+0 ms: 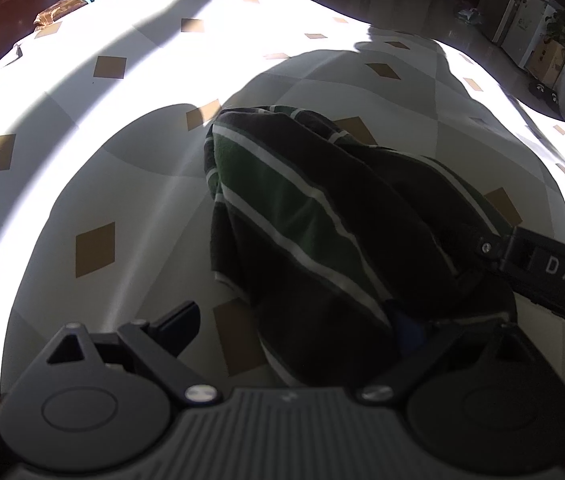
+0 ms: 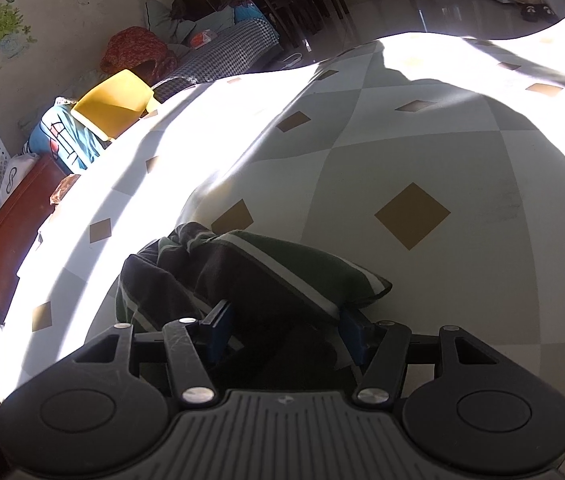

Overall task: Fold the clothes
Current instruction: 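Grasp the striped garment edge with the right gripper and lift it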

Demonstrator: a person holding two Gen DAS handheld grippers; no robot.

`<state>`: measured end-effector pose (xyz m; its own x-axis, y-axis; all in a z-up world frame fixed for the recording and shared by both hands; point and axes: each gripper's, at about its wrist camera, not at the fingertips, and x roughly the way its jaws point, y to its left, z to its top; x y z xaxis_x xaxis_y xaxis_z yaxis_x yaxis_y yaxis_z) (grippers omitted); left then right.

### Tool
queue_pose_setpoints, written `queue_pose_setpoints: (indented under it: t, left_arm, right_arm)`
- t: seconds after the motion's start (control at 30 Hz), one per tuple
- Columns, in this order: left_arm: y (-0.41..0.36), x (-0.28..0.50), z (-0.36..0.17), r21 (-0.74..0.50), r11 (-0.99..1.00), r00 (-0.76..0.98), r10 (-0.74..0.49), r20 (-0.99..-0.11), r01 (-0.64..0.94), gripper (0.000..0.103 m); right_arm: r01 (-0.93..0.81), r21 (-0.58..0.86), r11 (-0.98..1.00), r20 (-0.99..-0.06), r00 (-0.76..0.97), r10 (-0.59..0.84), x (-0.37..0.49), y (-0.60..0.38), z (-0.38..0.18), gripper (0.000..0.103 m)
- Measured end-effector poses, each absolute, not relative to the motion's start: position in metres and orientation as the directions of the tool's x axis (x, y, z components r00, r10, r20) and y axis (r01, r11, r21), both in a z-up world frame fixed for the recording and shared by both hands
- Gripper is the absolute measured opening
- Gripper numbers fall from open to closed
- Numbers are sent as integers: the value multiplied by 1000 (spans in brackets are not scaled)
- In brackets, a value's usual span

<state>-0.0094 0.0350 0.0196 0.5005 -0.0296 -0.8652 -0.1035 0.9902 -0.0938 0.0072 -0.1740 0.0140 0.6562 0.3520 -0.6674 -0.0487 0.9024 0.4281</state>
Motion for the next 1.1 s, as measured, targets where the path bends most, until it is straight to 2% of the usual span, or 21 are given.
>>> queue_pose_setpoints:
  t: [0.03,0.07,0.13,0.27,0.37,0.43,1.1]
  left_arm:
    - [35,-10,19,-92,990,502,-28,-865,-102,97]
    - [34,-10,20,-90,991,503,-27,-864,-101,97]
    - [33,-11,20,-92,991,506,-30,-862,-98,95]
    - [29,-12,24,-108,991,515,-51,-856,-82,81]
    - [28,-14,27,-120,990,522,-67,-851,-70,72]
    - [27,-15,31,-128,990,529,-76,-845,-62,69]
    - [22,-33,59,-194,981,598,-173,-782,31,69]
  right_arm:
    - [-45,433,900,-665,658,353,8,-174,13,55]
    - [-43,435,899,-665,658,353,8,-173,12,45]
    - [-44,433,900,-666,657,353,8,-172,12,32]
    - [-68,441,895,-649,664,370,4,-171,17,19]
    - [-89,435,896,-629,681,374,-2,-170,26,18]
    - [-101,437,894,-615,691,379,-7,-170,32,17]
    - [-133,522,842,-453,794,406,-54,-216,94,14]
